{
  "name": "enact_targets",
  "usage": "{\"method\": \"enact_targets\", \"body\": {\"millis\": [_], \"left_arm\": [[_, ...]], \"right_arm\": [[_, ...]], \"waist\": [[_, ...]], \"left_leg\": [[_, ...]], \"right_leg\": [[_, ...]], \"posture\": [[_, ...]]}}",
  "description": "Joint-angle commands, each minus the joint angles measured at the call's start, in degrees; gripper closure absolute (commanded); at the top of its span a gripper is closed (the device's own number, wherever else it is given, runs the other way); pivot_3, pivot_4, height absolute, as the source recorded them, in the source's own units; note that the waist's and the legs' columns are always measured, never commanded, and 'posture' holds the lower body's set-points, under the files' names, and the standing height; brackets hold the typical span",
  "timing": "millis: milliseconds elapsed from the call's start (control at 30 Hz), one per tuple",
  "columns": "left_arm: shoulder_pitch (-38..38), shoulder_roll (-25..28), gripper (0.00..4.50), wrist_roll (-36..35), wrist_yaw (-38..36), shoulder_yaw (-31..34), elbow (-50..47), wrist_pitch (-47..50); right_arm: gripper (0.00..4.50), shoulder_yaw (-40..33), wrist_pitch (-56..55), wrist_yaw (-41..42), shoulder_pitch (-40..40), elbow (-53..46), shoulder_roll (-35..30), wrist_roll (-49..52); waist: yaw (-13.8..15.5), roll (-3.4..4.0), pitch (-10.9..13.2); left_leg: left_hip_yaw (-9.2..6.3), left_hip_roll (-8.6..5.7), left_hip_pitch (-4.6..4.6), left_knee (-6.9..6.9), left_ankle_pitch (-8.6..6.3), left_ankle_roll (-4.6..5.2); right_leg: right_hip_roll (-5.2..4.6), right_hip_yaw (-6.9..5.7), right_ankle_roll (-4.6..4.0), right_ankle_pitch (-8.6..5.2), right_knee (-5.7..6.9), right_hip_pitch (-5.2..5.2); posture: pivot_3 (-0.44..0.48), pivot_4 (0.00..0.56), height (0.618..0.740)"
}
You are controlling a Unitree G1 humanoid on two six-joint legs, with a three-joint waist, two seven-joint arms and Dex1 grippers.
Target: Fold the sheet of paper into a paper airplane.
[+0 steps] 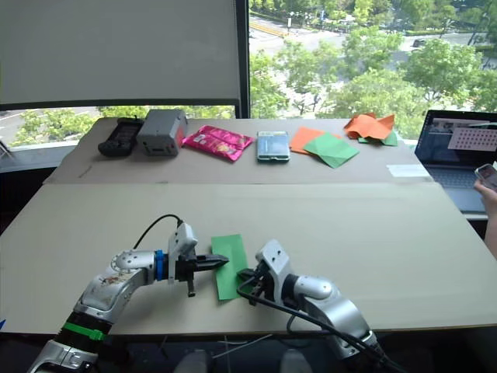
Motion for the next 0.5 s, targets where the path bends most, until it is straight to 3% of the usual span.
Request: {"method": "enact_targets", "body": {"millis": [33,200,500], "left_arm": [[-0.1,0.8,4.50,2.0,-0.7,-0.8,-0.1,-2.9],[1.1,2.5,4.50,7.4,-0.7,-3.9,2.0,-7.5],[2.1,2.6,4.50,8.7,-0.5,-4.5,1.6,-8.9]], "right_arm": [[4.49,-0.4,1.1,-0.2,-1.5,1.3,-0.7,-1.6],[4.49,-0.6,-2.7,1.1,-7.7,8.1,-0.1,-4.1],[4.49,-0.3,-9.6,4.0,-18.2,26.8,3.3,-7.8]], "waist": [[0.0,0.00,0.0],[0.0,0.03,0.0],[-0.1,0.13,0.0]], "left_leg": [[0.01,0.00,-0.02,0.00,0.00,0.00],[0.00,0.00,-0.06,-0.01,0.00,0.00],[0.00,0.00,0.00,-0.03,0.00,0.01]], "right_leg": [[0.00,0.00,0.00,0.00,0.00,-0.01],[0.00,0.00,0.00,0.00,-0.01,-0.07],[0.03,0.00,0.00,0.00,0.04,-0.01]], "posture": [[0.000,0.150,0.718],[0.000,0.150,0.718],[0.000,0.150,0.718]]}}
